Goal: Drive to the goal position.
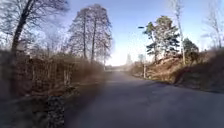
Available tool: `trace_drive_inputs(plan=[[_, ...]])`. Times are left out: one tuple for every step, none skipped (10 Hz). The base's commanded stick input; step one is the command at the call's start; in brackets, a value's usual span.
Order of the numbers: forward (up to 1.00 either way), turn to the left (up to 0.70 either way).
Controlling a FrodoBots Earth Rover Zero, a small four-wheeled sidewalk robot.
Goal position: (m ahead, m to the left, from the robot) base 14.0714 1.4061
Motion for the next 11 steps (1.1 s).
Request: trace_drive_inputs(plan=[[0.85,0.0],[0.85,0.0],[0.85,0.0],[0.85,-0.34],[0.85,-0.34],[0.85,-0.34],[0.85,-0.34],[0.85,-0.34],[0.85,0.0],[0.85,0.0],[0.85,0.0]])
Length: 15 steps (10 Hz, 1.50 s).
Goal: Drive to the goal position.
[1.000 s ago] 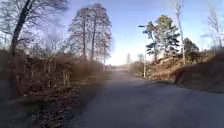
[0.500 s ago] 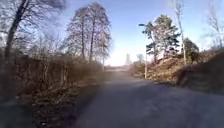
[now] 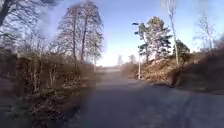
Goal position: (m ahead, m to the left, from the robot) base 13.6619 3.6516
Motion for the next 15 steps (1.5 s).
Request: trace_drive_inputs(plan=[[0.85,0.0],[0.85,0.0],[0.85,0.0],[0.85,0.0],[0.85,0.0],[0.85,0.0],[0.85,0.0],[0.85,0.0],[0.85,0.0],[0.85,0.0],[0.85,0.0],[0.85,0.0],[0.85,0.0],[0.85,0.0],[0.85,0.0]])
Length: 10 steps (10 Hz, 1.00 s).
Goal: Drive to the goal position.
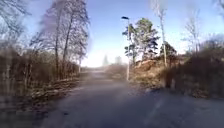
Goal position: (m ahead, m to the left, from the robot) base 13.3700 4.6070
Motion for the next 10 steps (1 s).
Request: trace_drive_inputs(plan=[[0.85,0.0],[0.93,0.0],[1.0,0.0],[1.0,0.0],[1.0,0.0],[1.0,0.0],[1.0,0.0],[1.0,0.14],[1.0,0.4],[1.0,0.4]])
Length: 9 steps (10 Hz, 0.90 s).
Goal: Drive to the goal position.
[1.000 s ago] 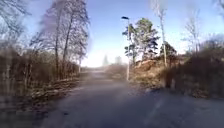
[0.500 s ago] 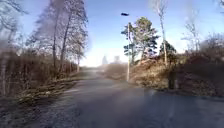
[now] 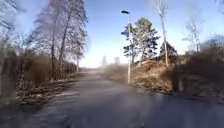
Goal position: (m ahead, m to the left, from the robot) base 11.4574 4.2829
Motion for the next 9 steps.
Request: trace_drive_inputs(plan=[[1.0,0.38],[1.0,0.0],[1.0,0.0],[1.0,0.0],[1.0,0.0],[1.0,0.0],[1.0,0.0],[1.0,0.0],[1.0,0.0]])
